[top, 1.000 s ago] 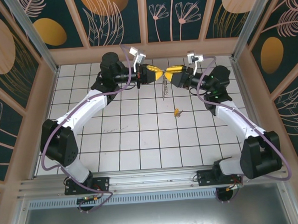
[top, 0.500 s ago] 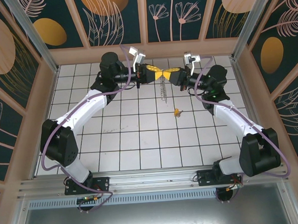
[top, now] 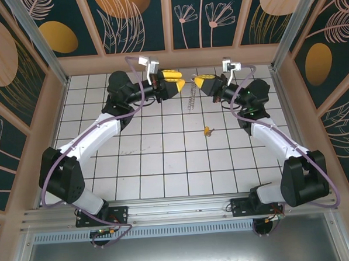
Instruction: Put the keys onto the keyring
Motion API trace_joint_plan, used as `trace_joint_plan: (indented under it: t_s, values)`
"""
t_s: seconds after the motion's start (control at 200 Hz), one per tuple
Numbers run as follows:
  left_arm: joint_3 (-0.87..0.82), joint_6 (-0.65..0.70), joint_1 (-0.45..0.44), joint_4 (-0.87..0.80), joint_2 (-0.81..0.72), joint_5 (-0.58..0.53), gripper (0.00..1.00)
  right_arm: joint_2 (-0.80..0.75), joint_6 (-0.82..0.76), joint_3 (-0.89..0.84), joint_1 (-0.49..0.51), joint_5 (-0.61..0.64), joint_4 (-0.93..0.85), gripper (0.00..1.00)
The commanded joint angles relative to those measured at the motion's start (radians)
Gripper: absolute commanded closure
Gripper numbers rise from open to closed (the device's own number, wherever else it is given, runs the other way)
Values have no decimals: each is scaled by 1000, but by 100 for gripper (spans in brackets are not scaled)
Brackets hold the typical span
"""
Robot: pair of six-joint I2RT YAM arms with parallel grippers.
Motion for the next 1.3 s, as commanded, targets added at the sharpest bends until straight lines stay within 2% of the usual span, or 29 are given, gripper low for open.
trace_joint_plan:
  t_s: [0.0,0.235,1.076,1.296]
  values:
    - [-6,-162,6,227,22,11,56,-37,94,-13,14,70,183,100]
    - [15,-267,1,350,78,39,62,-6,151,-4,62,122,263,100]
    - [27,-278,-19,368,115,49,63,45,155,20,107,122,272,100]
    - [32,-278,-22,367,123,46,68,46,152,22,111,117,267,100]
